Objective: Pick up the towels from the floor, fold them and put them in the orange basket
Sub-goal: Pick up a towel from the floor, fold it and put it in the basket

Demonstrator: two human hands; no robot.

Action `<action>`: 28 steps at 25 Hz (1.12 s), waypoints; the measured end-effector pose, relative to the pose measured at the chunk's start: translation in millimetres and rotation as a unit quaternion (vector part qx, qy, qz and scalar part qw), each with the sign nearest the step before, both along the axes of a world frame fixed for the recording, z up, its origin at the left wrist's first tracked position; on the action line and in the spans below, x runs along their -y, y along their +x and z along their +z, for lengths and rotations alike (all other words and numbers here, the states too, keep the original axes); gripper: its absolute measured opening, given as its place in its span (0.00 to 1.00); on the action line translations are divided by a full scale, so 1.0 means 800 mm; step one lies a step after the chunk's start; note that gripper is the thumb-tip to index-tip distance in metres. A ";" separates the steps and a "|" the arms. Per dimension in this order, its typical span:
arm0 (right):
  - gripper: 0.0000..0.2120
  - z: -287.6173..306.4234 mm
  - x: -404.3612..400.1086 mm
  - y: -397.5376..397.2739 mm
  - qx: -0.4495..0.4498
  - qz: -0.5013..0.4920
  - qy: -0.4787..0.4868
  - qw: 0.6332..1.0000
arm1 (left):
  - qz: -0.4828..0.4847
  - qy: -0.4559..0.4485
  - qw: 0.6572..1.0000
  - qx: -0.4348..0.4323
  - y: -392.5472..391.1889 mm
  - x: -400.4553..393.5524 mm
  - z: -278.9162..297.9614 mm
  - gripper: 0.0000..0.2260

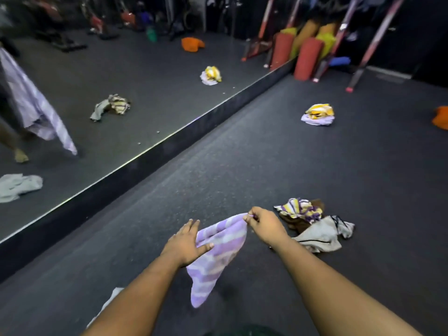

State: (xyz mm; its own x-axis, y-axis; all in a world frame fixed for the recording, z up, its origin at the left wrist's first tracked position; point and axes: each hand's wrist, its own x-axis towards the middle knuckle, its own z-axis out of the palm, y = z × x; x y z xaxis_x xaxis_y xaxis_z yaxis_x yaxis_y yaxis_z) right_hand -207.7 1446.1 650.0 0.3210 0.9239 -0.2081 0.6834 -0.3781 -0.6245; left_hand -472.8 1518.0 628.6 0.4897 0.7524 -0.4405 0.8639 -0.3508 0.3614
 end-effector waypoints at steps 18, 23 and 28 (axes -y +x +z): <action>0.08 0.056 0.298 0.529 -0.014 -0.301 0.032 0.953 | -0.312 0.089 0.946 0.015 0.633 0.137 0.059 0.46; 0.06 0.069 0.325 0.654 0.029 -0.367 -0.015 0.930 | -0.390 0.090 0.915 0.043 0.804 0.134 0.054 0.45; 0.07 0.099 0.350 0.782 0.067 -0.459 -0.027 0.886 | -0.457 0.089 0.884 0.050 0.978 0.117 0.088 0.55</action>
